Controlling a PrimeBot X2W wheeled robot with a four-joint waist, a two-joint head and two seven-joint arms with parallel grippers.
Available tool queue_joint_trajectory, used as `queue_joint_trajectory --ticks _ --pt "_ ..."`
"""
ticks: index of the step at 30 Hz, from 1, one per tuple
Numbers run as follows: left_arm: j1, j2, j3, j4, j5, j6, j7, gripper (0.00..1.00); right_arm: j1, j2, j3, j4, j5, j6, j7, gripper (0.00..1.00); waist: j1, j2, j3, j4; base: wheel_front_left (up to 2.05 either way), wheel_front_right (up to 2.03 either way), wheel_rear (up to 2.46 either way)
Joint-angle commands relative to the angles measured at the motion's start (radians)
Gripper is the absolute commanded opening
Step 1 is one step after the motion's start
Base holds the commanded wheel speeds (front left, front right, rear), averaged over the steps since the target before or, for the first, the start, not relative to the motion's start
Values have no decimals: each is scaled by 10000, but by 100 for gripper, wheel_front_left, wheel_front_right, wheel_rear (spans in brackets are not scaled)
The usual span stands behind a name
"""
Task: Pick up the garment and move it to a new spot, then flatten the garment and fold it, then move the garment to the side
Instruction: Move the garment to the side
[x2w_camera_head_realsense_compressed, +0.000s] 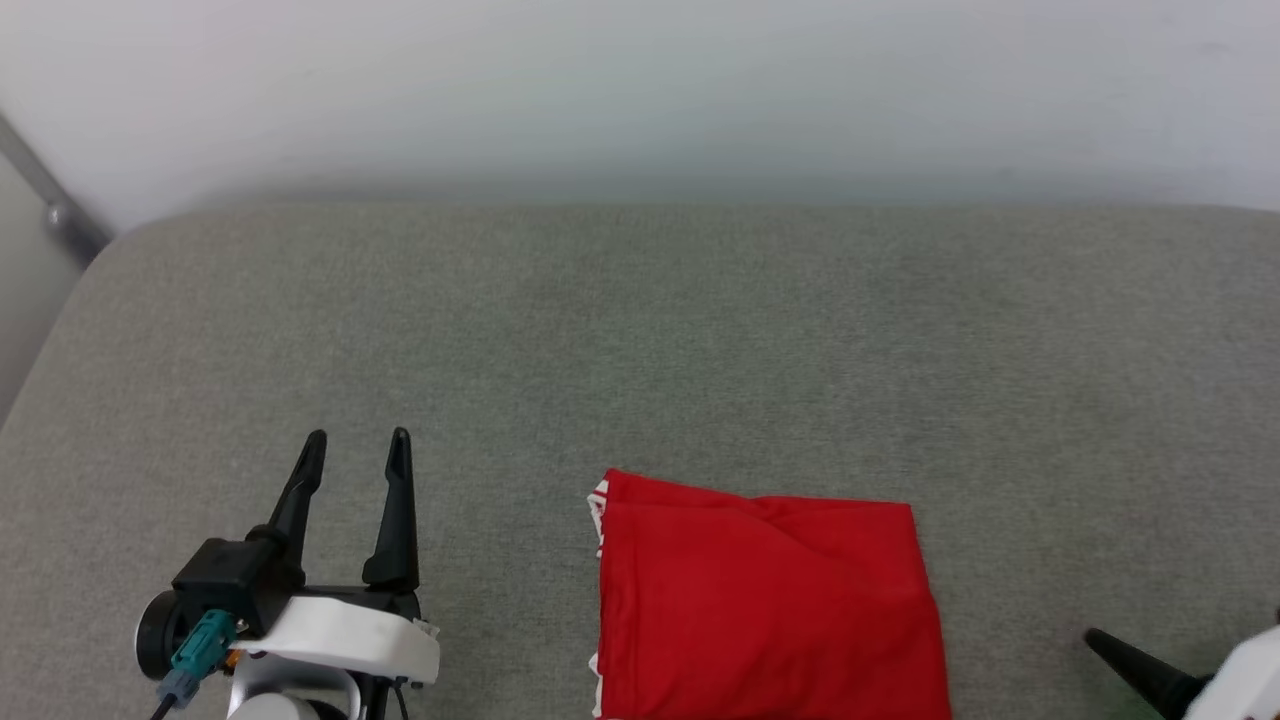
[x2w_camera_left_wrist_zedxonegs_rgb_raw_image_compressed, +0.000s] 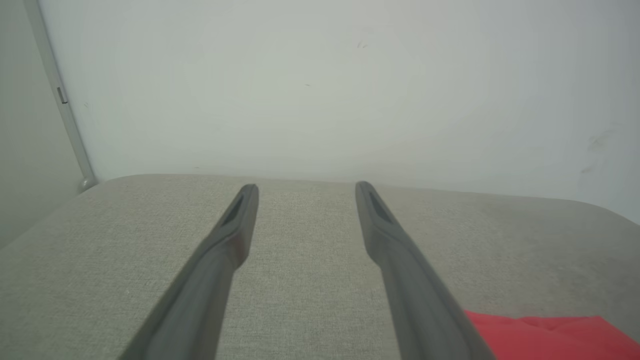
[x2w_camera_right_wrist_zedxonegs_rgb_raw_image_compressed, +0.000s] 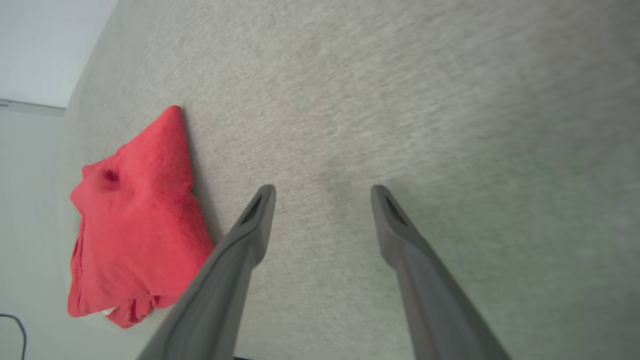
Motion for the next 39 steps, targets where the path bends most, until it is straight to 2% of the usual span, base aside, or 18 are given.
queue_joint_trajectory --ticks 1,8,11,15,16,20,21,22,28,29,34,37,39 --pt "-204 -45 -19 50 78 -88 -62 100 -279 213 28 69 281 -2 337 100 1 -1 456 377 0 0 0" --pt "-799 -398 -60 268 368 -392 -54 100 -1229 882 469 662 2291 -2 1608 100 1 -1 1139 801 0 0 0" --pt "-950 -503 -61 413 454 -520 -54 100 -1557 974 745 1218 3137 -4 1774 100 1 -1 1238 924 0 0 0" --pt "-1043 -568 -37 613 564 -638 -54 100 -1638 1017 1265 1865 3640 -8 1862 100 1 -1 1194 1067 0 0 0" --pt "-1000 -595 32 715 608 -673 -53 100 -1607 1025 1616 1956 3644 -8 1762 0 1 -1 1050 1069 0 0 0" --pt "-839 -567 45 797 694 -685 -53 100 -1606 941 1848 1688 3571 1 1607 0 1 -1 780 977 0 0 0" --pt "-721 -500 42 869 767 -629 -49 100 -1624 679 2084 1452 3365 -1 1447 0 1 -1 537 849 0 0 0" --pt "-721 -500 42 869 767 -629 -49 100 -1624 679 2084 1452 3365 -1 1447 0 1 -1 537 849 0 0 0" --pt "-344 -394 13 802 796 -567 -11 100 -1552 -703 3776 566 1253 -2 452 0 1 -1 -272 -72 0 0 0" --pt "-344 -394 13 802 796 -567 -11 100 -1552 -703 3776 566 1253 -2 452 0 1 -1 -272 -72 0 0 0" --pt "-181 -341 46 541 841 -419 -1 100 -1821 -1796 4364 281 -171 -2 179 0 1 -1 -416 -1111 0 0 0" --pt "-271 -337 51 280 852 -359 12 100 -2122 -2306 4377 152 -887 -2 89 0 1 -1 -71 -1796 0 0 0" --pt "-476 -224 42 114 969 -324 80 100 -2418 -2422 4370 69 -1279 -2 -59 0 1 -1 331 -2268 0 0 0"
